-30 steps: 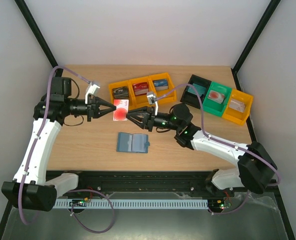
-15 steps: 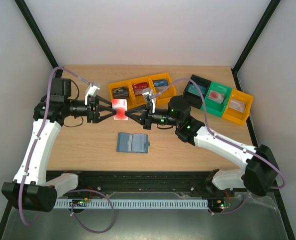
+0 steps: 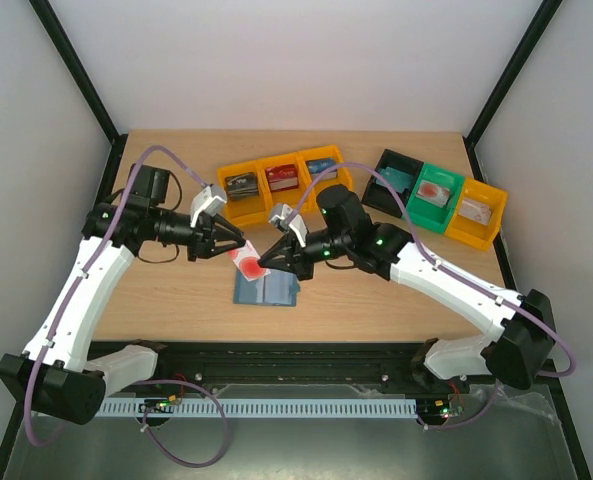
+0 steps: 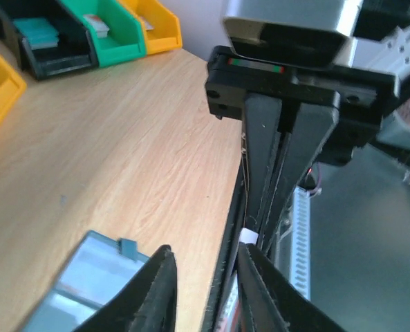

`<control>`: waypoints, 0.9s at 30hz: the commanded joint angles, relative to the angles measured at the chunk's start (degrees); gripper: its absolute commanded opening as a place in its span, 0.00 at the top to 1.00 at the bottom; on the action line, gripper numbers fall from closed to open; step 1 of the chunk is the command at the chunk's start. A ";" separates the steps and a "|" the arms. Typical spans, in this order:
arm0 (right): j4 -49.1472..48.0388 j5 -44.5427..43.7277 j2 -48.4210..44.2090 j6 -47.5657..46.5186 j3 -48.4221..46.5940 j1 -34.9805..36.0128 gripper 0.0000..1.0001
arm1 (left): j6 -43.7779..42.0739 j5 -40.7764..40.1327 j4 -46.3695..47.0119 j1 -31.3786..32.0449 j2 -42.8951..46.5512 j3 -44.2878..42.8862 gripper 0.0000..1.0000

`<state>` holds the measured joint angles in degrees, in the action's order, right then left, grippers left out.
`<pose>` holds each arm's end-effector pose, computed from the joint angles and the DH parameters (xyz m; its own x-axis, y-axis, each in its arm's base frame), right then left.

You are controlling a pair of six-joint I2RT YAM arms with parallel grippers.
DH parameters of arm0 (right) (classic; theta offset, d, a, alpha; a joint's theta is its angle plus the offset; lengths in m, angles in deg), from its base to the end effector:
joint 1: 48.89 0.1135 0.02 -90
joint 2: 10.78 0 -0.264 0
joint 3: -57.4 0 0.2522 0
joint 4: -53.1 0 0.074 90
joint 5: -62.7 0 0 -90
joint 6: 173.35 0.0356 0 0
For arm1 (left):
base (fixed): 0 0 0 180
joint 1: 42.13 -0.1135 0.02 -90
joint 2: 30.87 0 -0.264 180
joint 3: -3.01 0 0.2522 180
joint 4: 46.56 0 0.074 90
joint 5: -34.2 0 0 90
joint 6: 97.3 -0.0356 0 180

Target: Take the credit cards out of the card holder

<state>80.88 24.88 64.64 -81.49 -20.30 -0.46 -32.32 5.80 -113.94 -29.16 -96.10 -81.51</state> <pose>0.1727 0.2371 0.3378 -0.3158 -0.3260 -0.8911 -0.9221 -0.1160 0.3692 0.1958 -0.0772 0.3689 -0.3698 0.2916 -0.8821 0.9223 0.2299 -0.3107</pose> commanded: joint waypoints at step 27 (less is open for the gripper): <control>-7.30 -49.81 -4.13 -1.93 -5.72 0.78 0.42 | 46.36 0.23 28.59 -14.71 1.48 9.09 0.98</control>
<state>82.56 -0.02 62.65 -82.84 -23.38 -0.11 -13.28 9.91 -102.45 -37.83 -94.61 -75.05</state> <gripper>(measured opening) 0.561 0.027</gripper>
